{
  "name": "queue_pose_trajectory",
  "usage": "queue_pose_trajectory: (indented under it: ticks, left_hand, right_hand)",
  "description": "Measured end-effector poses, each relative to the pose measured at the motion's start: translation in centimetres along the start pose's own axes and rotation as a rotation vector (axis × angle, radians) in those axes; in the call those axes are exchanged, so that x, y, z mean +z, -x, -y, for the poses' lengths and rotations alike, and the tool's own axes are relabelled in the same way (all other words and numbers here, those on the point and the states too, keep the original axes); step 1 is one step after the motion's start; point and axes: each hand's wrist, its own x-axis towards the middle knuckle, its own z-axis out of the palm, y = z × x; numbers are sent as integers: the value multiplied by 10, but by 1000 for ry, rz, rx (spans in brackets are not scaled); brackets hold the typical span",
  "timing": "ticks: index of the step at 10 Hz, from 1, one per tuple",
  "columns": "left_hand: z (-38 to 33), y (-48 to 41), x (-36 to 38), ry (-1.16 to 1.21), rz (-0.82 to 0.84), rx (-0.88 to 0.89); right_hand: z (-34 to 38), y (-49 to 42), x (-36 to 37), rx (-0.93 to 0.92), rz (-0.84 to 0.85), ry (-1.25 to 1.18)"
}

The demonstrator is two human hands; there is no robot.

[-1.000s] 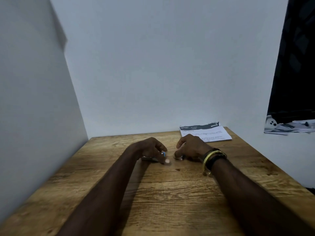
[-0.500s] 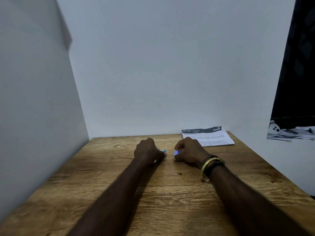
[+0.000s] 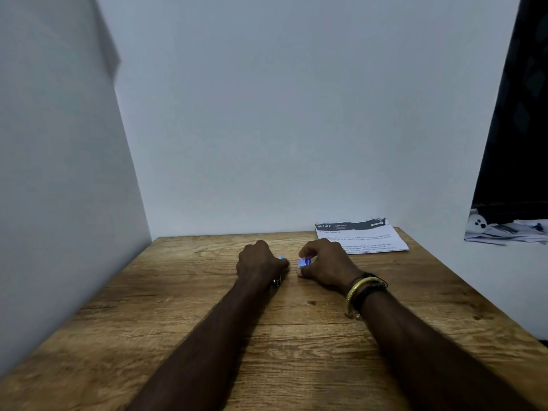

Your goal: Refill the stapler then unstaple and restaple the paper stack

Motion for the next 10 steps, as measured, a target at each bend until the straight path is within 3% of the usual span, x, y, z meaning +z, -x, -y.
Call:
queue_pose_trajectory:
  ticks: [5,7,8,10]
  left_hand:
    - [5,-3,-4,-26,24,84]
    - [8,-5,-13,-90,-61,118]
    - [6,-9,-20,-139,-222,251]
    - [-3,-14,-43,-170,-563,514]
  right_hand:
    - [-2,1,-1,1,1,-6]
    - [1,-1,-4,14,-18,20]
    - [10,-4,-9,-49,-126,121]
    - [48,-10,-25,-249,-549,218]
